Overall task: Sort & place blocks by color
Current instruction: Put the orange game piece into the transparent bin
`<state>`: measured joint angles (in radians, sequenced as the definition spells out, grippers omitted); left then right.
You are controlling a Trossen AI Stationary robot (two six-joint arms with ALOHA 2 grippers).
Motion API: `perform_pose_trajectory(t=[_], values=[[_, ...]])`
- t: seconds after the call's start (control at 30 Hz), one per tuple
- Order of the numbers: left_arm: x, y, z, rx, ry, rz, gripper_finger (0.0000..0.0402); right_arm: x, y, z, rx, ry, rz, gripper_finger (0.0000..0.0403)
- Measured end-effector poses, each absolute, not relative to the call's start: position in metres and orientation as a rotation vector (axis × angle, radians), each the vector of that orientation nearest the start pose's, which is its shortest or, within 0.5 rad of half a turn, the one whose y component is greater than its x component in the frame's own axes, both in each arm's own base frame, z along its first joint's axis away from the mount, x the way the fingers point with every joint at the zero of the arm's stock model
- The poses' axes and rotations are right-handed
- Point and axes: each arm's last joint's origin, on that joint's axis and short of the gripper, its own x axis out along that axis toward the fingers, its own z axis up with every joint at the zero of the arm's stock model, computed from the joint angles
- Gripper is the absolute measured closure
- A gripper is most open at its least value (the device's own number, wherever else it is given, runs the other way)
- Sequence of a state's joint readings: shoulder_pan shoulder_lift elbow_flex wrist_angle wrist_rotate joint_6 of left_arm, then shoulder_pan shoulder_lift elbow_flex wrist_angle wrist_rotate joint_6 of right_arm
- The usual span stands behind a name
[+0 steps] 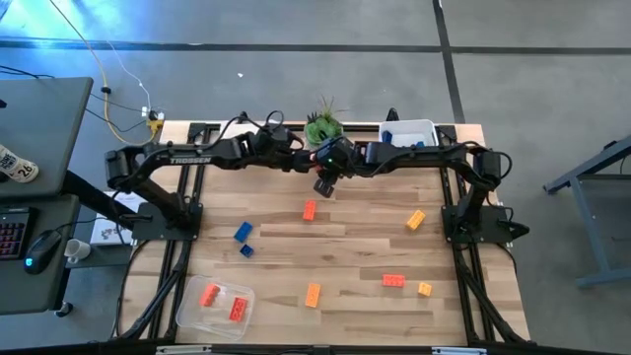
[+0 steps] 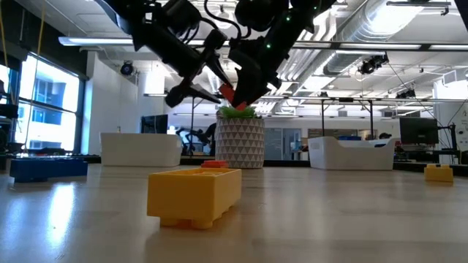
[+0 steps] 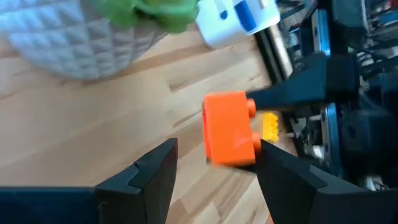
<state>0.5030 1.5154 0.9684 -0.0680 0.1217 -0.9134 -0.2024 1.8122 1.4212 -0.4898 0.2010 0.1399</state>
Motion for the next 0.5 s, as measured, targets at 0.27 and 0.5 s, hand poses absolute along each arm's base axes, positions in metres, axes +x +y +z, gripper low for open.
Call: perform_pose_trajectory(t=[0.27,0.5], values=[[0.2968,0.1597,0.2301,-1.046,0.317,0.593,0.0219,0.384,-0.0843,0.2473,0.148,0.864,-0.436,0.0293],[0.2969,0.1593,0.23,-1.015,0.335,0.569,0.0283,0.3831,-0.0841,0.2466,0.149,0.875,-0.437,0.0293]])
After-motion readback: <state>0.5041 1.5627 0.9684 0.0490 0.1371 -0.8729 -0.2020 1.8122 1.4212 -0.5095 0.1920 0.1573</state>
